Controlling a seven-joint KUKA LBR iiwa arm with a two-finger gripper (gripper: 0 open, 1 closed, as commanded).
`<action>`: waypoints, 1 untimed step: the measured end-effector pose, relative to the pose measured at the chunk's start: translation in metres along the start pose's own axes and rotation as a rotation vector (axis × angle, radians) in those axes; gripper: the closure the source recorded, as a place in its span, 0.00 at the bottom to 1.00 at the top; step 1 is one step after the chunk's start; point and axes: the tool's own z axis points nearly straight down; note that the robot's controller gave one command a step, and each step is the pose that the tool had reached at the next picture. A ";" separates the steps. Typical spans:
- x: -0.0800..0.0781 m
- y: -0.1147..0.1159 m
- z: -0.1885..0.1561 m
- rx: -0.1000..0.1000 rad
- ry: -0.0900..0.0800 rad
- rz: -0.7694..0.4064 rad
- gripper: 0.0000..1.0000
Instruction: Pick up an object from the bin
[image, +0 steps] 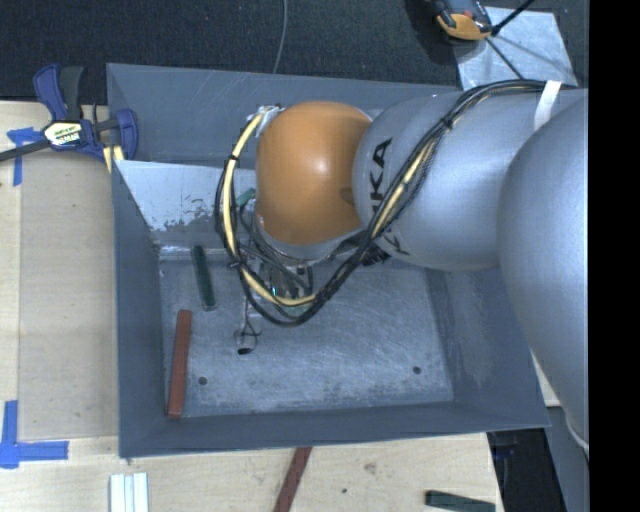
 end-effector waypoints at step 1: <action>-0.002 -0.001 -0.005 -0.002 -0.008 0.003 0.00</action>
Offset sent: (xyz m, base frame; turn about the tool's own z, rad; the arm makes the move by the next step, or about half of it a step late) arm 0.0624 0.0541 -0.0859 -0.2108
